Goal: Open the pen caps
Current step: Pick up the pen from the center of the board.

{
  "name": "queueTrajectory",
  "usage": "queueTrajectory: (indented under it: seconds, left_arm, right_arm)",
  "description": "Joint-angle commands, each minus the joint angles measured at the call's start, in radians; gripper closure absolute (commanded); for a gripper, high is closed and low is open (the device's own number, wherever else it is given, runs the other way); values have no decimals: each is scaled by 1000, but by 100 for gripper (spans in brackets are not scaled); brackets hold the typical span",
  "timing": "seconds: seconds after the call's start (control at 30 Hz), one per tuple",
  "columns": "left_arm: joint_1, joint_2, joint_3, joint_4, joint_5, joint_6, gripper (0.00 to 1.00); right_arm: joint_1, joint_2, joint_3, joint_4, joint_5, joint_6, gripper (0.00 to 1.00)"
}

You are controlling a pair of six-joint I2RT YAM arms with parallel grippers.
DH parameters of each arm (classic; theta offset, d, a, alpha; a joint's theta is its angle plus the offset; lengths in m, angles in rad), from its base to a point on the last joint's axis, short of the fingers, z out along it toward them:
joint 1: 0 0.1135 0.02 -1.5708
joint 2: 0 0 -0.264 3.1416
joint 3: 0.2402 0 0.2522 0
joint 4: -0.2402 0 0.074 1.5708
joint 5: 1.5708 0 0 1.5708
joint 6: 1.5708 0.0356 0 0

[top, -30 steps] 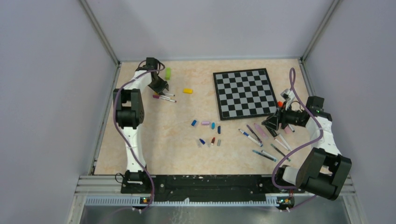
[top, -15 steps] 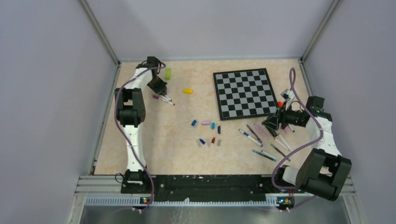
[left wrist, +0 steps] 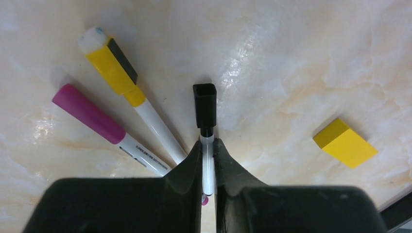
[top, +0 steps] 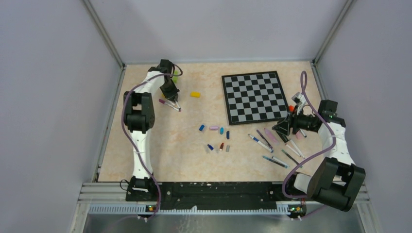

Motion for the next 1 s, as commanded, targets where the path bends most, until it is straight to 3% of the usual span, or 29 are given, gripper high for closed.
queueTrajectory:
  seconds: [0.0,0.27,0.53,0.77,0.97]
  left_arm:
    - [-10,50,-74,-47,52,87,90]
    - [-10,-19,-119,64,155,206,98]
    - [-10,-235,-250,249,276,258,100]
    - [-11,-519,-599,555,452,218,100]
    - [-18,-794,-941,958,660,100,100]
  right_arm:
    - [13,-31,39,2,-22,-30,48]
    - [11,-42,38,-14,-40,-46,47]
    - [12,-57,29,-35,-74,-79,48]
    - [13,-50,28,-144,-124,-245,48]
    - [57,-48,59,-260,-131,-373,48]
